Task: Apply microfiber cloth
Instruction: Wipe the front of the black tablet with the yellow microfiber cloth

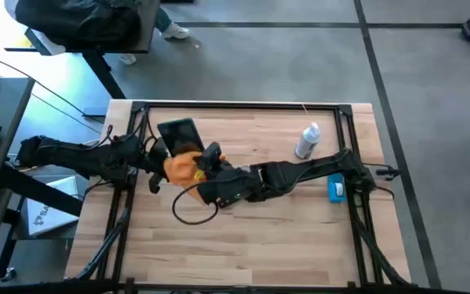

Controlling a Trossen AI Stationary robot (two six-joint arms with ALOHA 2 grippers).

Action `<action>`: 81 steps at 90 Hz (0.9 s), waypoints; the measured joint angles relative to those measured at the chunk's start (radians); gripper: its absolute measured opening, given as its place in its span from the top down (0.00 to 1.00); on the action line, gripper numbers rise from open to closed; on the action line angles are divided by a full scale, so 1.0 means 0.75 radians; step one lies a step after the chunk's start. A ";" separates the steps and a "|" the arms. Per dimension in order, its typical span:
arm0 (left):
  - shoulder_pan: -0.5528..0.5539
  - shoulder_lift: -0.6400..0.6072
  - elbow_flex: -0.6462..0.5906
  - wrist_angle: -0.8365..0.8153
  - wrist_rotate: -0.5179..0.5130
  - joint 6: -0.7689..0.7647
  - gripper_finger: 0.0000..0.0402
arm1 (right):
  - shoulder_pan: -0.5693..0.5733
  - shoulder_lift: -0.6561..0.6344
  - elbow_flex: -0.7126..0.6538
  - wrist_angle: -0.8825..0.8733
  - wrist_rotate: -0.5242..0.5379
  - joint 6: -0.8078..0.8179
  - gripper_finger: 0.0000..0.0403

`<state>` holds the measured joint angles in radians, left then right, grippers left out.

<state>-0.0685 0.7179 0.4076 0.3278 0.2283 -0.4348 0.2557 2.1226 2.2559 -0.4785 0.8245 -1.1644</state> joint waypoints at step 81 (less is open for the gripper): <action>-0.368 0.178 0.000 0.063 -0.183 0.047 0.99 | -0.045 -0.174 -0.001 -0.347 0.399 0.227 1.00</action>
<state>-0.3444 0.8514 0.4076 0.3752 0.0911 -0.3999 0.2219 1.9917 2.2547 -0.7390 1.1238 -0.9939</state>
